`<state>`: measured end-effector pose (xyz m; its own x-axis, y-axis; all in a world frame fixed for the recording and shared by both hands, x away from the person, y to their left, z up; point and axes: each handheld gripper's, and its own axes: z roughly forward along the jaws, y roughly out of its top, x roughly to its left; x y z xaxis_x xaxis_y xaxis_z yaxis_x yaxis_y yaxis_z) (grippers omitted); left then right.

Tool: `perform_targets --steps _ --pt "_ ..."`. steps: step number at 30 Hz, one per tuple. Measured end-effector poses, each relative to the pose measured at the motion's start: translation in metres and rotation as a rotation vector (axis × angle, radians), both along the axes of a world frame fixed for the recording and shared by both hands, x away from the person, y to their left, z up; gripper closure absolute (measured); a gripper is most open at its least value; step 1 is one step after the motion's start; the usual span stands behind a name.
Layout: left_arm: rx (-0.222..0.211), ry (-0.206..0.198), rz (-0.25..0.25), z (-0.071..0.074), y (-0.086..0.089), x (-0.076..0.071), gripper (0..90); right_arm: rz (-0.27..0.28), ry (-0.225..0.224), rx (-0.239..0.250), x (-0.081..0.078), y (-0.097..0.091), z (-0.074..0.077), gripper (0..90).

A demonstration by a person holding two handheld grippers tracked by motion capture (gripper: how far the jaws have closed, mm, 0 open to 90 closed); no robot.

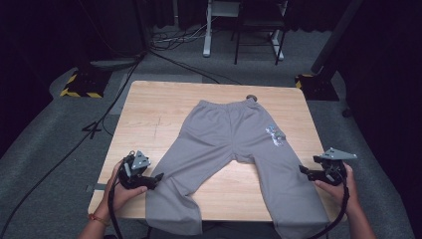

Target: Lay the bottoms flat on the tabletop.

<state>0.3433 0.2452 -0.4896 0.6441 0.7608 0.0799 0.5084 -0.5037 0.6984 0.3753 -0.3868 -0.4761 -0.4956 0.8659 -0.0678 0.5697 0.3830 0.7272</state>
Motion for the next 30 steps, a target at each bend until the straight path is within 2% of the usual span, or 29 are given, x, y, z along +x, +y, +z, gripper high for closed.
perform_targets --steps 2,6,9,11,14,30 --pt "-0.006 0.012 -0.005 -0.003 0.009 -0.003 18.0 -0.028 0.006 0.017 -0.005 -0.007 -0.005 25.3" --pt "-0.041 0.027 0.026 -0.005 0.021 -0.009 18.6 -0.05 0.014 0.051 -0.015 -0.016 -0.015 24.4" --pt "-0.04 0.036 0.042 -0.008 0.024 -0.011 18.5 -0.07 0.024 0.045 -0.018 -0.018 -0.023 22.3" --pt "-0.035 0.05 0.039 -0.011 0.024 -0.011 18.0 -0.075 0.023 0.071 -0.02 -0.02 -0.025 22.0" --pt "-0.073 0.067 0.043 -0.014 0.026 -0.009 17.3 -0.075 0.011 0.073 -0.021 -0.02 -0.026 21.2" --pt "-0.076 0.078 0.054 -0.014 0.024 -0.007 16.6 -0.098 0.01 0.072 -0.022 -0.017 -0.027 20.9"
